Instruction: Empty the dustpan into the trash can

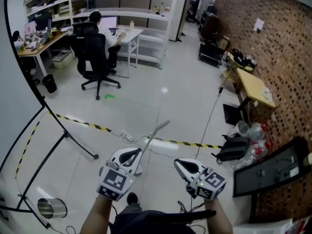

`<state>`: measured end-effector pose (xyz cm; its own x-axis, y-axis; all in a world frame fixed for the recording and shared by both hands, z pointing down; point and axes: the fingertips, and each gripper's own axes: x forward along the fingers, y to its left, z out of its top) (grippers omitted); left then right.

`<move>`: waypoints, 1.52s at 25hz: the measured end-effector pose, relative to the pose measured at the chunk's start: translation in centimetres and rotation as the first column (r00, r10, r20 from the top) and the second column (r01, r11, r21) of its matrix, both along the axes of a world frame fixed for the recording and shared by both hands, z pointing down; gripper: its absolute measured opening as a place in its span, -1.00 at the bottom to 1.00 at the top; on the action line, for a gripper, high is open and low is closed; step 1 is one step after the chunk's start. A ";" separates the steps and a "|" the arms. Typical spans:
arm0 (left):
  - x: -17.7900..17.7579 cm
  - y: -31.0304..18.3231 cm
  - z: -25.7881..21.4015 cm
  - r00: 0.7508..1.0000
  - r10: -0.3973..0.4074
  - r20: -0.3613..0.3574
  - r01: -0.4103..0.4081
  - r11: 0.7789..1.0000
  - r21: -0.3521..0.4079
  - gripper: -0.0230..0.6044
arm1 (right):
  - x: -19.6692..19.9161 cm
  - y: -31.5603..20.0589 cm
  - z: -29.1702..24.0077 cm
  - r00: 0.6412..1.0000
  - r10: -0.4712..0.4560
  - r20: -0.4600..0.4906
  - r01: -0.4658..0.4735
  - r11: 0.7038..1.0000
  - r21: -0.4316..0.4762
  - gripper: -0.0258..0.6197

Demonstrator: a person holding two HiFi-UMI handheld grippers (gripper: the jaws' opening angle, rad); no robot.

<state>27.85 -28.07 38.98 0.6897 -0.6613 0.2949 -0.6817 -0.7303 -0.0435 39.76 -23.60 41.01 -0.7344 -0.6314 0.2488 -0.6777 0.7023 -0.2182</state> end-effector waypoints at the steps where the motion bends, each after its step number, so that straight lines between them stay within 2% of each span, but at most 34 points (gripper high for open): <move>1: -0.5 -0.9 -0.2 1.000 -0.006 -0.010 0.006 1.000 0.011 -0.94 | -0.3 -1.0 0.2 1.000 0.008 -0.011 -0.008 1.000 0.007 -0.87; 5: -2.0 -4.3 -1.4 0.998 -0.028 -0.048 0.031 0.998 0.063 -0.94 | -1.4 -4.7 0.6 0.997 0.049 -0.053 -0.048 0.999 0.024 -0.87; 10: -2.9 -8.2 -1.7 0.998 0.001 -0.059 0.004 0.995 0.098 -0.93 | -3.0 -8.9 0.4 0.994 0.077 -0.073 -0.073 0.996 0.050 -0.87; 15: -3.7 -9.2 -0.4 0.999 0.011 -0.049 -0.007 0.997 0.075 -0.93 | -4.0 -10.1 1.4 0.993 0.072 -0.095 -0.070 0.997 0.024 -0.85; 24: -3.8 -10.8 0.6 0.999 -0.034 -0.012 0.034 0.998 0.046 -0.93 | -2.5 -12.7 3.7 0.994 0.053 -0.092 -0.054 0.998 -0.014 -0.85; 28: -2.8 -11.8 1.2 0.999 -0.042 0.014 0.041 0.998 0.038 -0.94 | -1.2 -14.3 5.7 0.993 0.057 -0.100 -0.062 0.997 -0.040 -0.82; 33: -2.2 -13.2 1.9 0.998 -0.057 -0.010 0.057 0.998 -0.002 -0.94 | -0.1 -16.6 10.6 0.989 0.067 -0.132 -0.080 0.991 -0.103 -0.50; 36: -2.7 -14.0 3.1 0.997 -0.068 0.025 0.069 0.997 -0.021 -0.93 | 0.3 -18.1 13.5 0.989 0.093 -0.114 -0.110 0.983 -0.148 -0.21; 38: -3.2 -14.2 4.0 0.996 -0.074 0.044 0.076 0.996 -0.039 -0.93 | 0.5 -18.9 15.3 0.988 0.114 -0.099 -0.130 0.977 -0.169 -0.17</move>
<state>24.67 -42.30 43.00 0.6247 -0.6979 0.3502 -0.7330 -0.6787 -0.0450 40.28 -42.55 56.29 -0.6246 -0.6559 0.4239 -0.7780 0.5693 -0.2656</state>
